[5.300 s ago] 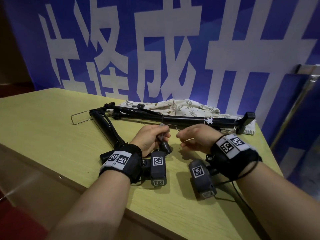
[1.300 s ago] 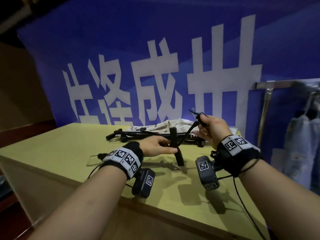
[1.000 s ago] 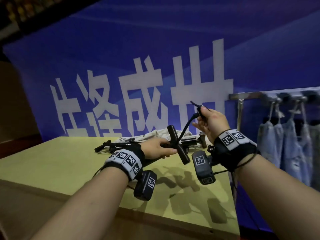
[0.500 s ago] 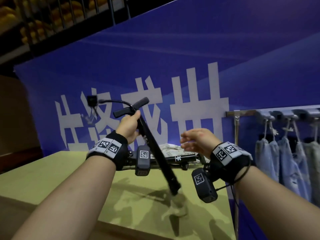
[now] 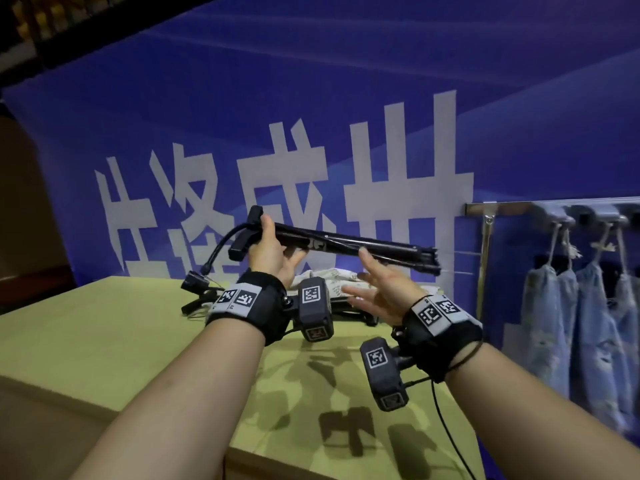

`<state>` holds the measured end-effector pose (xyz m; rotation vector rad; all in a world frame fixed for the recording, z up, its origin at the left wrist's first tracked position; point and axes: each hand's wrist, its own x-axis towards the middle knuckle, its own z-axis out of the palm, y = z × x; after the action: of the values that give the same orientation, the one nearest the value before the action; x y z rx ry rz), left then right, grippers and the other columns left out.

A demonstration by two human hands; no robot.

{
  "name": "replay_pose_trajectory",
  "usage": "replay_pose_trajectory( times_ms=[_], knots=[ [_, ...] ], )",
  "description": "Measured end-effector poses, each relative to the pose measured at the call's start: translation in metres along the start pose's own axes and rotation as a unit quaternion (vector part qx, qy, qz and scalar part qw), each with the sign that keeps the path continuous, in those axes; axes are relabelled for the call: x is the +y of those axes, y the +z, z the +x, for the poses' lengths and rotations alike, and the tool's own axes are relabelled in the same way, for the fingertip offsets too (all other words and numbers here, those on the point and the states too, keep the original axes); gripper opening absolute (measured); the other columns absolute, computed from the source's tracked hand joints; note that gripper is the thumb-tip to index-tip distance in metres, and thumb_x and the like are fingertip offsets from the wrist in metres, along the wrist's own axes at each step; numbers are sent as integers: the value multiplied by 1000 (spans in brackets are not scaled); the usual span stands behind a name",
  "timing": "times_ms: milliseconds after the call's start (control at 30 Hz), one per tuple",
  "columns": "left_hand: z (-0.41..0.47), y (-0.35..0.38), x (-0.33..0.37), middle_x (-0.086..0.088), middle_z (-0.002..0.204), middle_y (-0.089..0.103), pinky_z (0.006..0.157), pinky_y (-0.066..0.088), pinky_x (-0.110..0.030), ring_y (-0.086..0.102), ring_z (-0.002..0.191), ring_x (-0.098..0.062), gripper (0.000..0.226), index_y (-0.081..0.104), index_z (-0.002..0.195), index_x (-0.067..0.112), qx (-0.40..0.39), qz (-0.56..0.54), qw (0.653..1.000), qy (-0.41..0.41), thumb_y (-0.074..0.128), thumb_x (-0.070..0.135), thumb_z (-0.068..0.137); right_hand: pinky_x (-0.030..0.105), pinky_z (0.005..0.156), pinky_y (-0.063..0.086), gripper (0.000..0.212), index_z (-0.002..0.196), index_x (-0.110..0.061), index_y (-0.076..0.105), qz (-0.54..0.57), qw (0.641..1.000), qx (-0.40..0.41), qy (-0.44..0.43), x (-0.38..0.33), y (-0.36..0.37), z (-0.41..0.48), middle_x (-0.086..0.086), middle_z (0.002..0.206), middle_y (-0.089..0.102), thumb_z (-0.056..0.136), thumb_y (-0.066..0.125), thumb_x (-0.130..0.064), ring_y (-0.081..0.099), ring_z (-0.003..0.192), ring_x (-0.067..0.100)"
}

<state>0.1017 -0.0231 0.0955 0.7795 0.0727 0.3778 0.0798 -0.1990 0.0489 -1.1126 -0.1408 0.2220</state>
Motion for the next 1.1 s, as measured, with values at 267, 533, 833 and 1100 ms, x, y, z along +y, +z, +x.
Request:
replay_pose_trajectory(
  times_ms=[267, 533, 833, 1100],
  knots=[
    [34, -5, -41, -16, 122, 65, 57, 59, -35, 65, 104, -28, 46, 52, 132, 6, -40, 12, 998, -50, 57, 35, 97, 27, 66, 59, 15, 92, -4, 64, 219, 971, 39, -90, 1, -13, 29, 22, 104, 68, 86, 66, -17, 69, 81, 29],
    [85, -12, -69, -12, 106, 69, 67, 56, -33, 67, 96, -23, 33, 55, 124, 7, -53, 74, 992, -89, 53, 29, 100, 34, 87, 55, 7, 87, -7, 62, 265, 956, 83, -96, 18, -27, 71, 17, 110, 68, 85, 67, -12, 70, 84, 27],
    [121, -29, -103, -6, 133, 60, 102, 39, -32, 54, 123, -20, 54, 56, 133, 16, -172, 596, 785, 9, 49, 54, 96, 33, 84, 57, 11, 88, -6, 60, 324, 920, 160, -151, 23, -43, 117, 18, 108, 67, 84, 69, -12, 69, 95, 28],
    [146, -14, -134, -14, 154, 37, 110, 27, -29, 35, 140, -28, 52, 44, 145, 9, -238, 838, 491, -28, 25, 38, 107, 36, 86, 56, 28, 105, -3, 60, 336, 904, 209, -160, 26, -57, 130, 15, 108, 69, 80, 72, -9, 71, 88, 28]
  ],
)
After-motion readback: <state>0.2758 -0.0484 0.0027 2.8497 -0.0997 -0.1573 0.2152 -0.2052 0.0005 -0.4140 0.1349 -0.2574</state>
